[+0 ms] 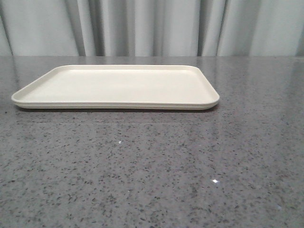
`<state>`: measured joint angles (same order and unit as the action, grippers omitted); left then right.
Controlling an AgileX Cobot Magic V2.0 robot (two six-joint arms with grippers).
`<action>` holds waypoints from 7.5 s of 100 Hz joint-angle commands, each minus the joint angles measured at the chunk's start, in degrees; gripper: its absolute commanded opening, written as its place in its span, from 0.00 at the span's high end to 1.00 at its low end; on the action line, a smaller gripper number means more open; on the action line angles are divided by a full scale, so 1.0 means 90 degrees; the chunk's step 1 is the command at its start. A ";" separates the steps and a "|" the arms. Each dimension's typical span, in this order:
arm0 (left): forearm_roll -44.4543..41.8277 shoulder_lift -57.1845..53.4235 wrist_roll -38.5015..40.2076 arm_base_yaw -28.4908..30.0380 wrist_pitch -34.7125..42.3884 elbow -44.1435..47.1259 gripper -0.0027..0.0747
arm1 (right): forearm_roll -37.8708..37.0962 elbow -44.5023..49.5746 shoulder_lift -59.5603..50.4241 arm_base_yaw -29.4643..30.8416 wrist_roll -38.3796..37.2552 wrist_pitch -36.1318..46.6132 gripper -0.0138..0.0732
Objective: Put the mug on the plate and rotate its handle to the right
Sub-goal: 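Close the left gripper on the mug rim and lift it, then carry the mug over the tray and lower it onto the tray, then open the left gripper and raise it away from the mug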
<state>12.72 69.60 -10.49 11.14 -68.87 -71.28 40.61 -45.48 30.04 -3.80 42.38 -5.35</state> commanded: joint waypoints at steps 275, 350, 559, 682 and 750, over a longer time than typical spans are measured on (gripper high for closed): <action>0.0380 0.4319 0.0485 -0.3797 -0.0395 -0.4323 0.99 | -0.0007 -0.0218 0.0060 0.0001 0.0085 0.0127 0.28; 0.0383 0.4463 0.0485 -0.3811 -0.0395 -0.4323 0.99 | -0.0007 -0.0218 0.0060 0.0001 0.0085 0.0127 0.28; 0.0606 0.4520 0.0553 -0.3811 -0.0395 -0.4323 0.69 | -0.0007 -0.0218 0.0060 0.0001 0.0085 0.0186 0.28; 0.0355 0.3753 0.0679 -0.3811 -0.0395 -0.4661 0.53 | -0.0007 -0.0218 0.0060 0.0001 0.0085 0.0177 0.28; -0.1049 0.1065 0.0720 -0.2383 -0.0395 -0.4661 0.53 | -0.0007 -0.0218 0.0060 0.0001 0.0085 0.0177 0.28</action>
<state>4.74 84.13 -4.60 -12.90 -72.63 -111.28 40.61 -45.48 30.04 -3.80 42.38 -7.53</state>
